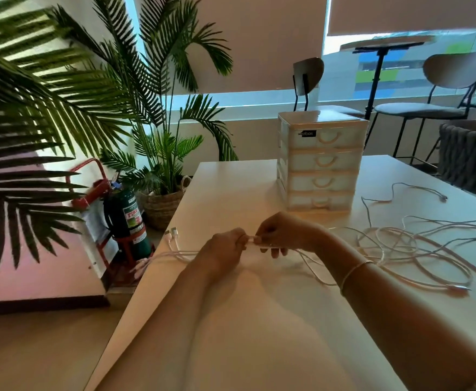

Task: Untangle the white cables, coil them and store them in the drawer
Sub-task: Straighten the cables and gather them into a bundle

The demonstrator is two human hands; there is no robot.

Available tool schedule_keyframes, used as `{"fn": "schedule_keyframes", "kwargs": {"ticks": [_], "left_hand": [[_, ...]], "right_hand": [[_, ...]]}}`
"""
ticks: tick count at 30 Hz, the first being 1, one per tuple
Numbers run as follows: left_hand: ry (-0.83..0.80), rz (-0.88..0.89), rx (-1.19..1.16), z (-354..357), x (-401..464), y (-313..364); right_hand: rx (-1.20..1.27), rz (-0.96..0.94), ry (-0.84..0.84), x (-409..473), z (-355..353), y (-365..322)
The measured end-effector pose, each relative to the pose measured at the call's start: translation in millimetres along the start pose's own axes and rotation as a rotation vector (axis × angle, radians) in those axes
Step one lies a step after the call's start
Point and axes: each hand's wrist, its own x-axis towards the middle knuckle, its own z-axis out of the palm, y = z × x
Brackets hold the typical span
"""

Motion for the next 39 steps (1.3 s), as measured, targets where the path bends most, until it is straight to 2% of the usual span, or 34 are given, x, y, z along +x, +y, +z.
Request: {"fn": "schedule_keyframes", "kwargs": {"ticks": [8, 15, 19, 21, 25, 27, 28, 30, 32, 34, 36, 39], "left_hand": [[0.102, 0.015, -0.093, -0.9, 0.7, -0.4], [0.076, 0.055, -0.151, -3.2, 1.3, -1.4], [0.081, 0.054, -0.134, -2.8, 0.4, -2.9], [0.094, 0.051, -0.133, -3.6, -0.3, -4.8], [0.1, 0.058, -0.138, -1.7, 0.1, -2.1], [0.107, 0.054, -0.15, -1.7, -0.5, -1.9], [0.11, 0.053, -0.151, -1.8, -0.5, -2.2], [0.106, 0.054, -0.135, -1.7, -0.7, -1.6], [0.095, 0.049, -0.12, -1.3, 0.0, 0.2], [0.082, 0.034, -0.108, -1.3, 0.4, 1.2], [0.078, 0.029, -0.097, -2.2, -0.3, 0.8], [0.081, 0.03, -0.086, -2.2, -1.6, -0.1]], "right_hand": [[0.114, -0.008, -0.093, 3.1, -2.3, 13.5], [0.04, 0.044, 0.002, -11.8, -33.3, 30.9], [0.07, 0.17, 0.134, -21.1, -59.0, 52.1], [-0.064, 0.24, 0.215, -24.3, -73.6, 68.3], [-0.67, 0.494, 0.376, -21.8, -85.4, 97.4], [-0.828, 0.619, 0.286, -22.8, -79.3, 99.5], [-0.791, 0.607, 0.207, -24.0, -76.5, 95.0], [-0.565, 0.43, 0.089, -25.8, -71.3, 74.9], [-0.395, 0.182, 0.129, -25.3, -57.0, 42.7], [-0.346, -0.005, 0.163, -18.7, -34.8, 12.0], [-0.295, -0.05, 0.099, -8.7, -9.7, -6.1], [-0.165, -0.011, -0.021, -0.3, 6.3, -3.9]]}}
